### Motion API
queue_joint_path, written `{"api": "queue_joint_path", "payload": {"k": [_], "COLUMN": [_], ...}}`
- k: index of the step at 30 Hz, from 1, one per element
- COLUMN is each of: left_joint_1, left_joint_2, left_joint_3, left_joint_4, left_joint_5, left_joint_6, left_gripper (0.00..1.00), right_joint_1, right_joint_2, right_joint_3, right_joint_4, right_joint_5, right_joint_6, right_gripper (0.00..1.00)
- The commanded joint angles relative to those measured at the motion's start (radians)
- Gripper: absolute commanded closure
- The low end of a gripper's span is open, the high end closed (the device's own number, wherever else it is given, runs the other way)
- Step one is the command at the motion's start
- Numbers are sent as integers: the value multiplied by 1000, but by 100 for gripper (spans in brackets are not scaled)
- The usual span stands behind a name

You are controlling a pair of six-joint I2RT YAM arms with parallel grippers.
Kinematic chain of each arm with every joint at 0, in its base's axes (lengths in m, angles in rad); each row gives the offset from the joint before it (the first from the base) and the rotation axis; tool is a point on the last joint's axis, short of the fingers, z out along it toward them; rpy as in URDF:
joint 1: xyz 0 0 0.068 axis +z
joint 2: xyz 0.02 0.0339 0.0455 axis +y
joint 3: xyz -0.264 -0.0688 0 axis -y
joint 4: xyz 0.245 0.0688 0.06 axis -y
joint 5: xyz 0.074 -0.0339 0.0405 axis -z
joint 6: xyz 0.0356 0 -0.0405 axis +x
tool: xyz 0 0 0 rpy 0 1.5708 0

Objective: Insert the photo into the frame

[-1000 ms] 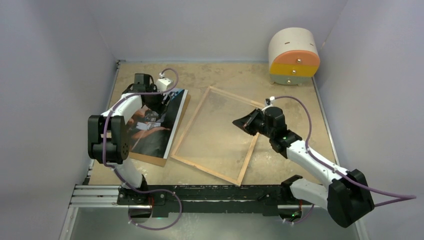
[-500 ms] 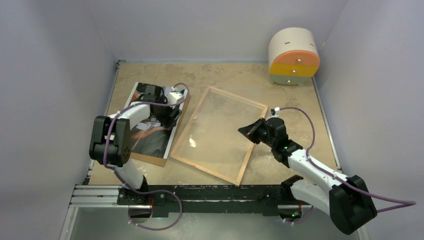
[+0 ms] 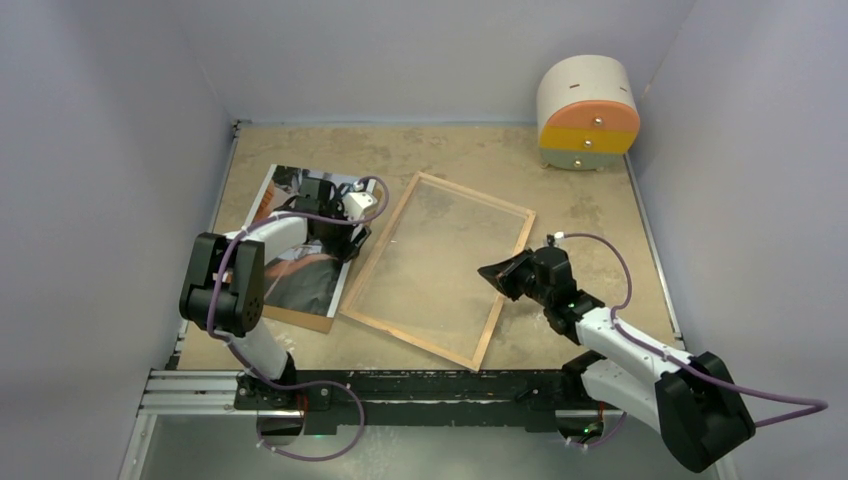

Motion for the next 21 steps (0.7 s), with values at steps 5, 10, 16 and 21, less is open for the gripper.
{"api": "queue_joint_path", "payload": {"k": [5,10,16,21], "left_joint_1": [-11,-19,-29,-39], "left_joint_2": [-19,-20,-19,-24], "left_joint_3": [-29,-34,-40,-49], "left_joint_4": [24,12,1,-4], "left_joint_5": [33,64,94,105], "left_joint_6": [43,42,48,58], "left_gripper": [28,31,34,34], "right_joint_1": [2,2,2,2], "right_joint_2": [18,1,-5,35], "right_joint_3": [-46,-81,-85,-78], "right_joint_4": [123,181,182,215], "right_joint_5": [-11,-13,-21,-24], "right_joint_6": [75,93,58,40], "right_gripper": [100,100,100,100]}}
